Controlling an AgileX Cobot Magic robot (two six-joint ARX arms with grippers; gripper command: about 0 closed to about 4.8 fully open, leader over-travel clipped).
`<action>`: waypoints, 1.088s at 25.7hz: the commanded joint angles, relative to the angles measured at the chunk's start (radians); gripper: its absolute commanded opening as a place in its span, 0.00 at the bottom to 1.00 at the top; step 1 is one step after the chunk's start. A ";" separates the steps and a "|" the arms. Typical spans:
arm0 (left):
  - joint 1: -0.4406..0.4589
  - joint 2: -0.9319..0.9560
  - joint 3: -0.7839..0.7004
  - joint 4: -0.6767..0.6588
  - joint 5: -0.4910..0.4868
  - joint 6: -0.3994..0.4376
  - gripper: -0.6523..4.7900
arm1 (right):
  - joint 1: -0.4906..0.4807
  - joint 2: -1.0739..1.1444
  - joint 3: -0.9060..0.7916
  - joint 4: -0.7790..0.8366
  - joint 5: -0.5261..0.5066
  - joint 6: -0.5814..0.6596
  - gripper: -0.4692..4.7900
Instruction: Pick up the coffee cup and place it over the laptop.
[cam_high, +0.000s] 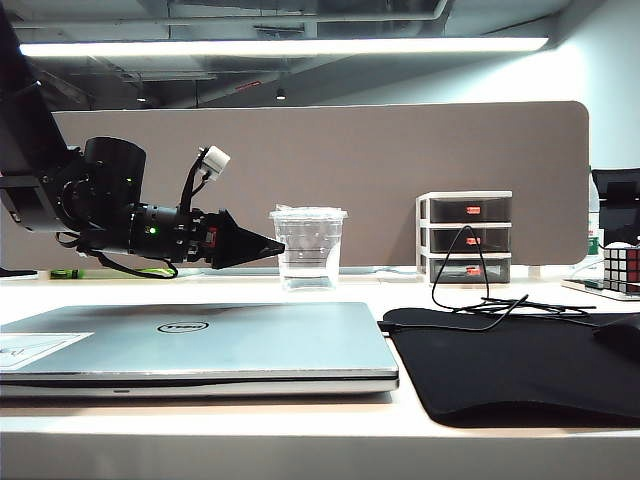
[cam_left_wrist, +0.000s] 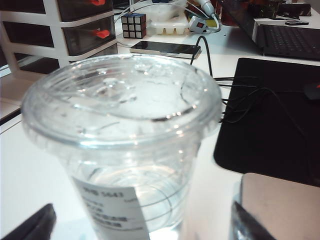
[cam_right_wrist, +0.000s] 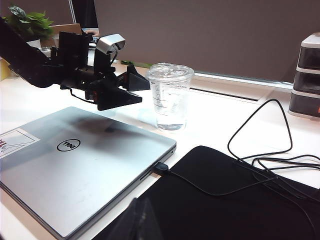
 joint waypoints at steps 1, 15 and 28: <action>0.002 0.002 0.027 -0.027 -0.018 0.007 1.00 | 0.000 0.000 -0.005 0.010 -0.025 0.000 0.08; -0.043 0.040 0.116 -0.110 0.003 0.033 1.00 | 0.001 0.000 -0.005 0.010 -0.035 0.000 0.08; -0.069 0.096 0.285 -0.250 -0.004 0.017 1.00 | 0.001 0.000 -0.005 0.009 -0.047 0.000 0.08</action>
